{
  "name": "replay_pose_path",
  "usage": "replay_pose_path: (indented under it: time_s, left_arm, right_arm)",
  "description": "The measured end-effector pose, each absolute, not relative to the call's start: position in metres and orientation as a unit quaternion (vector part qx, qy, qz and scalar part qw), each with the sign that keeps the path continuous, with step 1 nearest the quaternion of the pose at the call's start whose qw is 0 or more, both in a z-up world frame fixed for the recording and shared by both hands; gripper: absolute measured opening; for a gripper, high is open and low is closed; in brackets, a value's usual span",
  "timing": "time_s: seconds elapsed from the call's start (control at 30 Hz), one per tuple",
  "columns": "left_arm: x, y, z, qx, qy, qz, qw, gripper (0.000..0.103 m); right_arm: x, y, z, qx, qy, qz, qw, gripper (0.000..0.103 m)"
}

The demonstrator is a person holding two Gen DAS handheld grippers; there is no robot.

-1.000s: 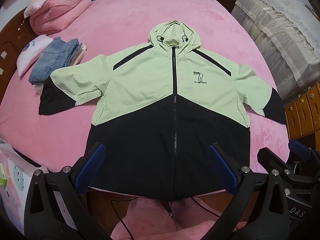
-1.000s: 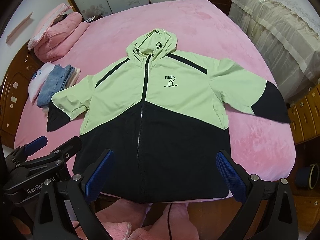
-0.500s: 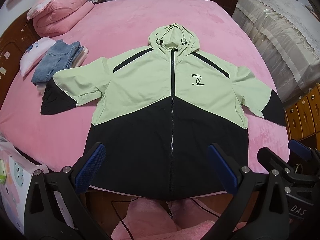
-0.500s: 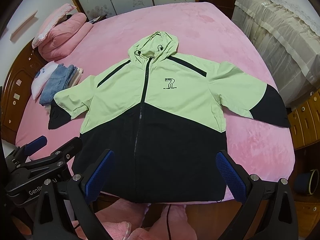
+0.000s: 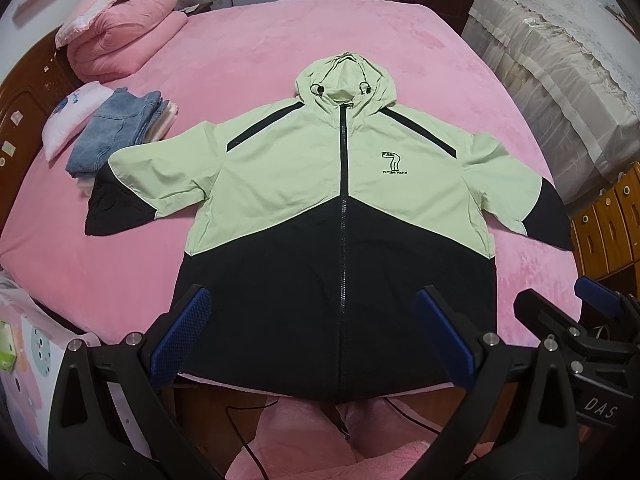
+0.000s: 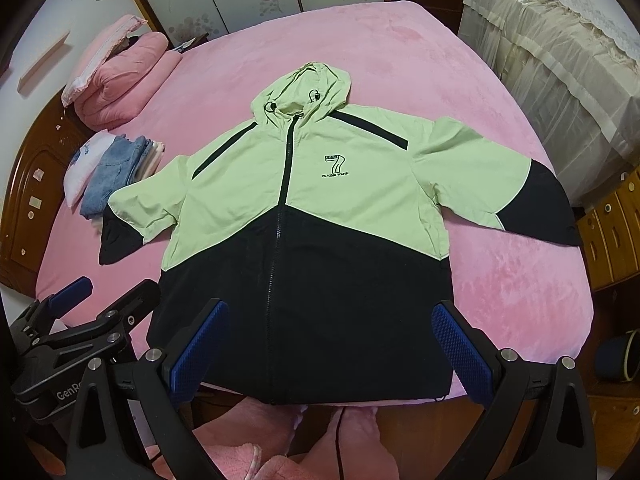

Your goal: Fold large clothes

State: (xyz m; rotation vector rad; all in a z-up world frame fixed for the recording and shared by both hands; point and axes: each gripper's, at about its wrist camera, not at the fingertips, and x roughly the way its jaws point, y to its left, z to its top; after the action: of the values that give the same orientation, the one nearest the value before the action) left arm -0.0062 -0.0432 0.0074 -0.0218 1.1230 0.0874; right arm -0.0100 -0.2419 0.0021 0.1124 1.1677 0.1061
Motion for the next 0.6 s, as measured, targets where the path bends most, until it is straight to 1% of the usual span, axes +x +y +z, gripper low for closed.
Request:
replay_pose_path:
  time_s: [0.6]
  left_arm:
    - [-0.020, -0.054, 0.001, -0.029, 0.541, 0.062, 0.838, 0.101]
  right_arm:
    - [-0.003, -0.252, -0.002, 0.044, 0.552, 0.082, 0.829, 0.102]
